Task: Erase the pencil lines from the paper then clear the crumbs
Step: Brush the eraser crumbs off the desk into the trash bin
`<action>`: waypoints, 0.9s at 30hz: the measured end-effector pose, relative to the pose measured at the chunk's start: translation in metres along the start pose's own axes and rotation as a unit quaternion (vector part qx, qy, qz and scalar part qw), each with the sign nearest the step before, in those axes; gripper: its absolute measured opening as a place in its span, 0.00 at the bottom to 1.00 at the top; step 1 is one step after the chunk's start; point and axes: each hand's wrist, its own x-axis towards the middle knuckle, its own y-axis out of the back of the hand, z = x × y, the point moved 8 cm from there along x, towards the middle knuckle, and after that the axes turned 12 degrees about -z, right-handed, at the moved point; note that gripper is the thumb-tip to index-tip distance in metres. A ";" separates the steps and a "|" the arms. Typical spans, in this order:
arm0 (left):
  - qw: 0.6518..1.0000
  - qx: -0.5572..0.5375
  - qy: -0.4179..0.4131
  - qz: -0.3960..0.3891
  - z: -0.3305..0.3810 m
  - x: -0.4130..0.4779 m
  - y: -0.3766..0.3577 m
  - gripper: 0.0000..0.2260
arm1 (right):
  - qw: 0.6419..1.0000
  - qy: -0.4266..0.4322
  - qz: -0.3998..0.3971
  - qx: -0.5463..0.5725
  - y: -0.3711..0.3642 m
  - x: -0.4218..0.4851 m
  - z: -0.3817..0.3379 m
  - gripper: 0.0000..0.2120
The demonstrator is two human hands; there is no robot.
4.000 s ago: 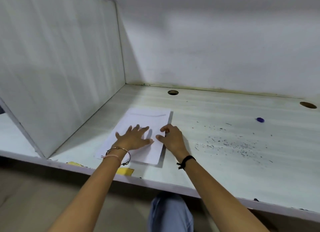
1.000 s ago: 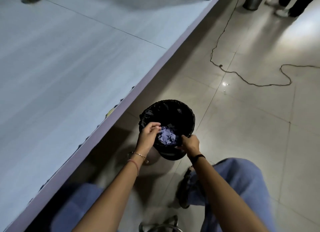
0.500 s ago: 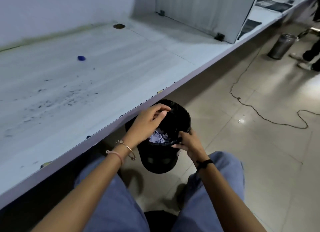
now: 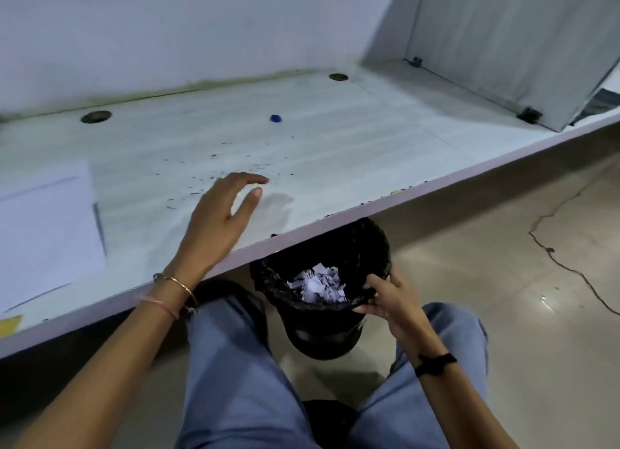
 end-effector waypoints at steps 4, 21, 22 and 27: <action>0.986 -0.030 0.160 0.040 -0.047 -0.025 0.038 0.20 | 0.998 -0.012 -0.054 0.001 -0.025 -0.003 0.006 0.16; 0.949 0.191 0.236 -0.086 -0.084 -0.005 -0.030 0.47 | 0.997 -0.026 -0.069 0.000 -0.040 -0.013 0.026 0.15; 0.957 0.169 0.207 -0.111 -0.068 0.001 -0.044 0.44 | 0.997 -0.024 -0.070 0.001 -0.042 -0.012 0.024 0.16; 0.953 0.228 0.183 -0.081 -0.070 0.007 -0.014 0.25 | 0.997 -0.015 -0.077 0.000 -0.049 -0.005 0.019 0.20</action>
